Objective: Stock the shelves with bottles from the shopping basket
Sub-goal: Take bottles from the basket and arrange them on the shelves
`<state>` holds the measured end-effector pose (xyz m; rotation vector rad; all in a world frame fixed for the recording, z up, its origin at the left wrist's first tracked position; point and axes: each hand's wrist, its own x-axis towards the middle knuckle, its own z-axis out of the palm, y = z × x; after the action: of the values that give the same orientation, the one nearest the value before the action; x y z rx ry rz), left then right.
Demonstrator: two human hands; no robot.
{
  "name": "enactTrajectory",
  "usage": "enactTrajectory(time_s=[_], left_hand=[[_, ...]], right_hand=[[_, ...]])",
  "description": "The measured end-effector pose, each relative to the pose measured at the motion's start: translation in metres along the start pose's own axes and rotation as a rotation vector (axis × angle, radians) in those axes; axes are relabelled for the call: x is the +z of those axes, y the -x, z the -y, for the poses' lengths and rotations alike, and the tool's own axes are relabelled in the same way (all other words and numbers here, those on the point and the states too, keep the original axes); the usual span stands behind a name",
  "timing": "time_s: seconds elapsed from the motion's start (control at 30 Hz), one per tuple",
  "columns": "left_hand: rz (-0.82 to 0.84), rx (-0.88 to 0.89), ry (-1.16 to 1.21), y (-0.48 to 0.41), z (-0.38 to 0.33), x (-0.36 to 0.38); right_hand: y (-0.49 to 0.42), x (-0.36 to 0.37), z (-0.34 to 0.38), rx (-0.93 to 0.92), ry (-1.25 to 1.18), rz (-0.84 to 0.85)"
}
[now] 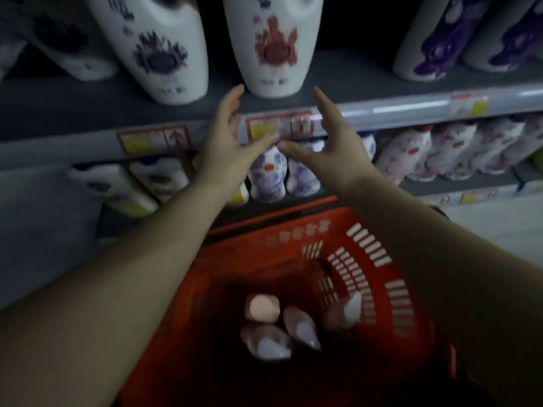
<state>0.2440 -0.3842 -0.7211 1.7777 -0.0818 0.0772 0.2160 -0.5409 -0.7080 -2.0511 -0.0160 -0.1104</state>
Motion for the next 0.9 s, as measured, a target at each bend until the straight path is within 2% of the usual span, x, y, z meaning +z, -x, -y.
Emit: enactTrajectory(time_s=[0.1, 0.23, 0.4, 0.5, 0.63, 0.7, 0.8, 0.9], left_hand=[[0.05, -0.019, -0.023, 0.033, 0.014, 0.01], [0.258, -0.131, -0.08, 0.078, 0.046, 0.013], [0.379, -0.315, -0.289, 0.132, 0.092, 0.011], [0.508, -0.376, -0.391, 0.151, 0.116, 0.007], [0.697, -0.389, -0.649, 0.168, 0.144, 0.003], [0.711, -0.369, -0.688, 0.175, 0.155, 0.004], [0.716, -0.288, -0.865, 0.183, 0.16, 0.009], [0.73, -0.13, -0.994, 0.188, 0.166, 0.006]], right_hand=[[0.035, 0.004, -0.012, 0.042, 0.073, 0.043], [0.078, 0.01, -0.035, 0.121, 0.142, 0.127], [0.123, 0.025, -0.062, 0.238, 0.218, 0.24], [0.142, 0.039, -0.077, 0.315, 0.226, 0.321], [0.152, 0.06, -0.093, 0.373, 0.226, 0.393], [0.153, 0.071, -0.1, 0.399, 0.197, 0.422], [0.153, 0.086, -0.109, 0.425, 0.135, 0.453], [0.155, 0.094, -0.115, 0.45, 0.159, 0.498]])
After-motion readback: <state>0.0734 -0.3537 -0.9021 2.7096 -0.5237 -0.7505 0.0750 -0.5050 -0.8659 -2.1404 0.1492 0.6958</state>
